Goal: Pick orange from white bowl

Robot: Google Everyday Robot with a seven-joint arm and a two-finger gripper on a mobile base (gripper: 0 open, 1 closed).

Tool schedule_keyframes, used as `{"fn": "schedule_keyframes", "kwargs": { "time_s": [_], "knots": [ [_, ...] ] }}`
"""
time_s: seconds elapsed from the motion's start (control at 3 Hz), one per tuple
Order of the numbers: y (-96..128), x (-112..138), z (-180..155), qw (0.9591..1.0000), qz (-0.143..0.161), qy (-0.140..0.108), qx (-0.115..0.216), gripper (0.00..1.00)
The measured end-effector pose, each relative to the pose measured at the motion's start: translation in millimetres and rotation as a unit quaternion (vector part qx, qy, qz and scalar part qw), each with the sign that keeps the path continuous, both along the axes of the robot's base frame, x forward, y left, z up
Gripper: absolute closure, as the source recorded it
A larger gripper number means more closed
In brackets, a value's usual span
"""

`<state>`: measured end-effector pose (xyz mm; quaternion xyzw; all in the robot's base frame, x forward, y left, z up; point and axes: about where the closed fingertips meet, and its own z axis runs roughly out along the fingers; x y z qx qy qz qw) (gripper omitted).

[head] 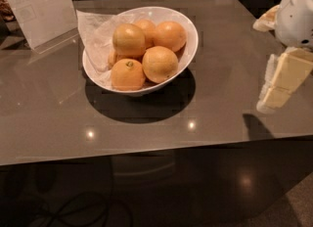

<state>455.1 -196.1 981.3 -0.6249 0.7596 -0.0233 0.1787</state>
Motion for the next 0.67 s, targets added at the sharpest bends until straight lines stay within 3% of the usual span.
{"fn": "schedule_keyframes", "kwargs": {
  "time_s": [0.33, 0.67],
  "knots": [
    [31, 23, 2, 0.9987, 0.044, -0.002, 0.024, 0.0],
    [92, 60, 0, 0.9916, 0.118, 0.008, 0.051, 0.0]
  ]
}}
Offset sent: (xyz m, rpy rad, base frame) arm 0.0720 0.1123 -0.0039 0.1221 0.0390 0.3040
